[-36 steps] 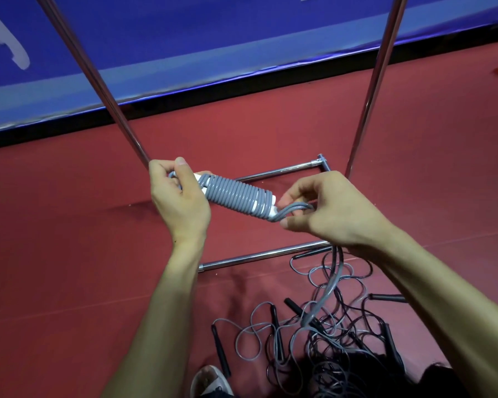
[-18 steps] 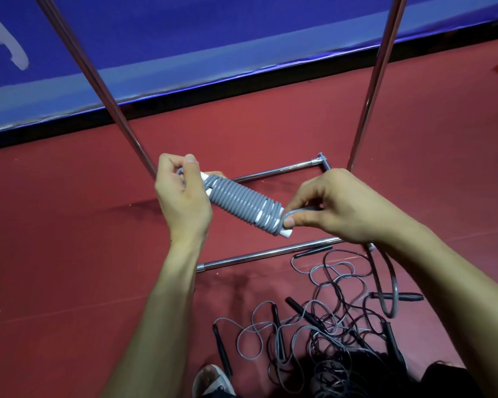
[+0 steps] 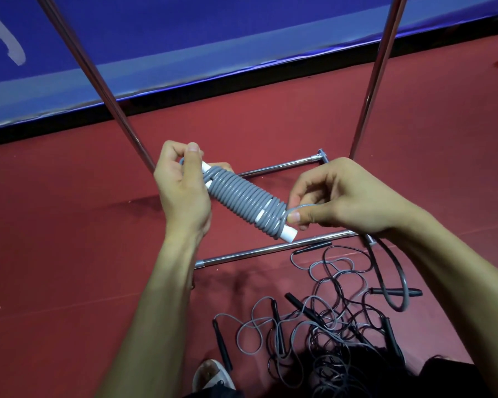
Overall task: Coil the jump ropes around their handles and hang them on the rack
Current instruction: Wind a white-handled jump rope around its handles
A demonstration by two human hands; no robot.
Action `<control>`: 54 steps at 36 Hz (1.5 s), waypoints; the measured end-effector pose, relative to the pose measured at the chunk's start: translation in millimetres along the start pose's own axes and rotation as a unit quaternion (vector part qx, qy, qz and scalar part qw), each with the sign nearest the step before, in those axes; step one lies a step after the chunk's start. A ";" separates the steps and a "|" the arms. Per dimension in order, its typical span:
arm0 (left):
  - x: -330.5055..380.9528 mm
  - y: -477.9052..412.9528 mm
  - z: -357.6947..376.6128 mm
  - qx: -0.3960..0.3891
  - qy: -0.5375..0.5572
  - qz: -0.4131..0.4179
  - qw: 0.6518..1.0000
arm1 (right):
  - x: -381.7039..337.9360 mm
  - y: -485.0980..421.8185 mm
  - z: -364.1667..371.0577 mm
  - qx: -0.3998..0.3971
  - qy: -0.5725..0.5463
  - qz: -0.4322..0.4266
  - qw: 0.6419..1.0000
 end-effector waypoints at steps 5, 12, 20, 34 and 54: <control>-5.7 1.0 2.5 -0.011 0.004 -0.018 1.000 | 0.4 -3.5 -5.9 0.021 0.138 -0.019 0.990; -10.8 -0.1 1.2 -0.008 -0.010 -0.017 1.000 | -6.6 -3.0 -6.6 0.047 0.308 -0.028 0.950; -11.8 -0.6 2.6 -0.021 -0.004 -0.008 1.000 | -13.5 -2.4 -2.0 0.095 0.456 -0.080 0.881; -27.5 -4.6 -12.4 0.043 0.044 -0.069 0.996 | -9.6 -3.9 5.1 0.058 0.240 -0.070 0.967; -38.9 7.1 -5.4 0.085 0.087 -0.126 0.985 | -18.1 1.6 -3.9 0.139 0.250 -0.183 0.941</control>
Point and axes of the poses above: each hand's wrist, its own y-axis away from the middle knuckle, its own z-axis out of the palm, x = y × z, the point moved 9 cm from there along -y, towards the middle knuckle, and after that the axes turned 3 degrees about -y, right-handed, at the moved point
